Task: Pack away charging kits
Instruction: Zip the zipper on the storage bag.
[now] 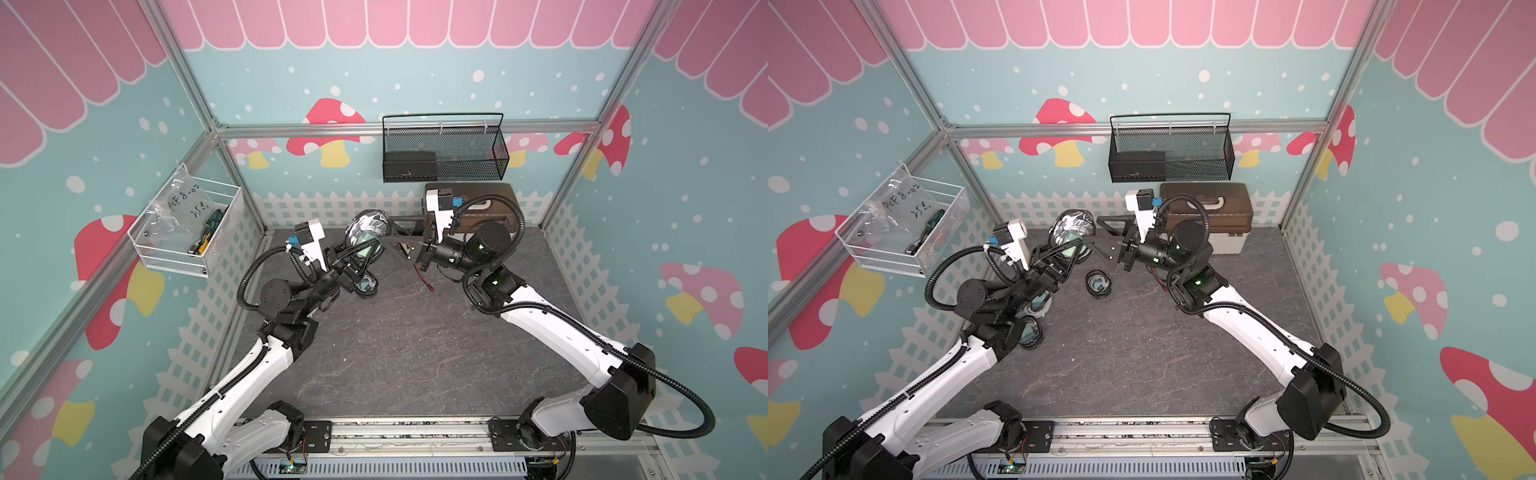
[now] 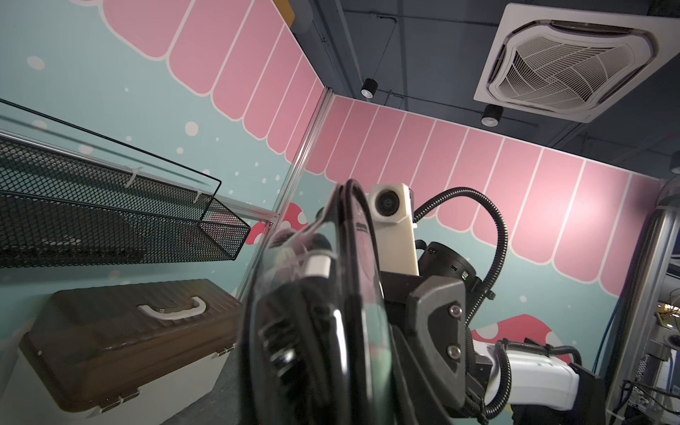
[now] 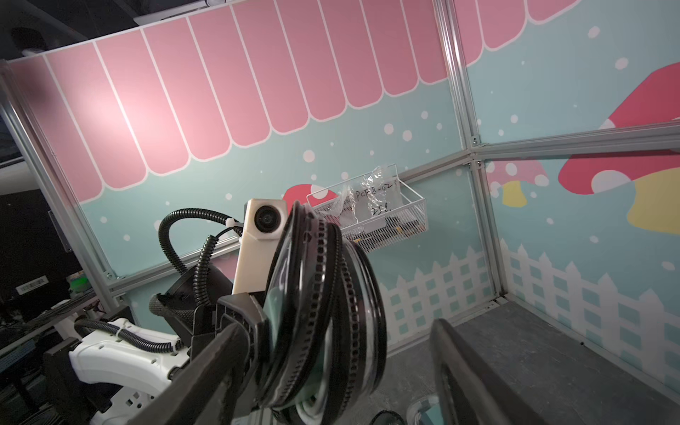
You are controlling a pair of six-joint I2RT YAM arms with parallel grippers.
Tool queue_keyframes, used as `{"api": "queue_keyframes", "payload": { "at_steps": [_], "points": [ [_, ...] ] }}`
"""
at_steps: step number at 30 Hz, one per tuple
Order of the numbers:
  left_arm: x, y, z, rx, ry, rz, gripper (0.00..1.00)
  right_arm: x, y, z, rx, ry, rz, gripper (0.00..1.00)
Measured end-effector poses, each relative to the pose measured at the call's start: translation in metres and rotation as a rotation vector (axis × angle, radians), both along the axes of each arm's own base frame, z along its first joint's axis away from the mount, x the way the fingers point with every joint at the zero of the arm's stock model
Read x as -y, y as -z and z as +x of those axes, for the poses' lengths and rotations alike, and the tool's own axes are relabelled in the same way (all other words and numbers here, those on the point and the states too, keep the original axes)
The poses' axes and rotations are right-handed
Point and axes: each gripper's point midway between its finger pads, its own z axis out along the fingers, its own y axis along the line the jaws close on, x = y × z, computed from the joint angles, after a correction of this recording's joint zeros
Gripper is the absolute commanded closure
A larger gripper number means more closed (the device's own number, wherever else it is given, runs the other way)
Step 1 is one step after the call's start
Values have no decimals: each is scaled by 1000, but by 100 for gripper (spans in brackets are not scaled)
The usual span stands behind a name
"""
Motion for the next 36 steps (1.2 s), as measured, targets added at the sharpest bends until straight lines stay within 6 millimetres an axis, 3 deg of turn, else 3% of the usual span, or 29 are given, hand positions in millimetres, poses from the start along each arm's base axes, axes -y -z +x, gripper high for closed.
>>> {"api": "queue_keyframes", "payload": {
  "at_steps": [4,7,15,17,21,22,24,27,30,32,36],
  "points": [
    [0,-3,-4,22,14,-1,100,0,-3,-2,-11,-17,17,49],
    [0,-4,-6,27,20,-1,100,-1,-7,-5,-9,-39,34,53],
    [2,-5,-9,42,38,3,100,-7,-11,-6,-27,-97,60,37],
    [2,-5,-7,43,38,4,100,-8,-9,-6,-36,-106,60,47],
    [4,-4,0,33,33,5,100,-8,-11,-8,-39,-123,67,82],
    [5,-5,1,34,33,4,96,-7,-12,-8,-39,-120,71,90],
    [5,-6,3,33,33,0,78,-5,-14,-6,-37,-116,77,100],
    [5,-6,5,27,35,-3,41,-5,-14,-6,-25,-105,70,100],
    [6,-5,4,22,43,0,20,-6,-7,-2,-34,-90,45,100],
    [6,-3,4,14,43,9,14,-6,-1,2,-42,-79,22,100],
    [6,3,5,-20,47,35,15,-3,1,7,-29,-73,-48,100]
  ]
}}
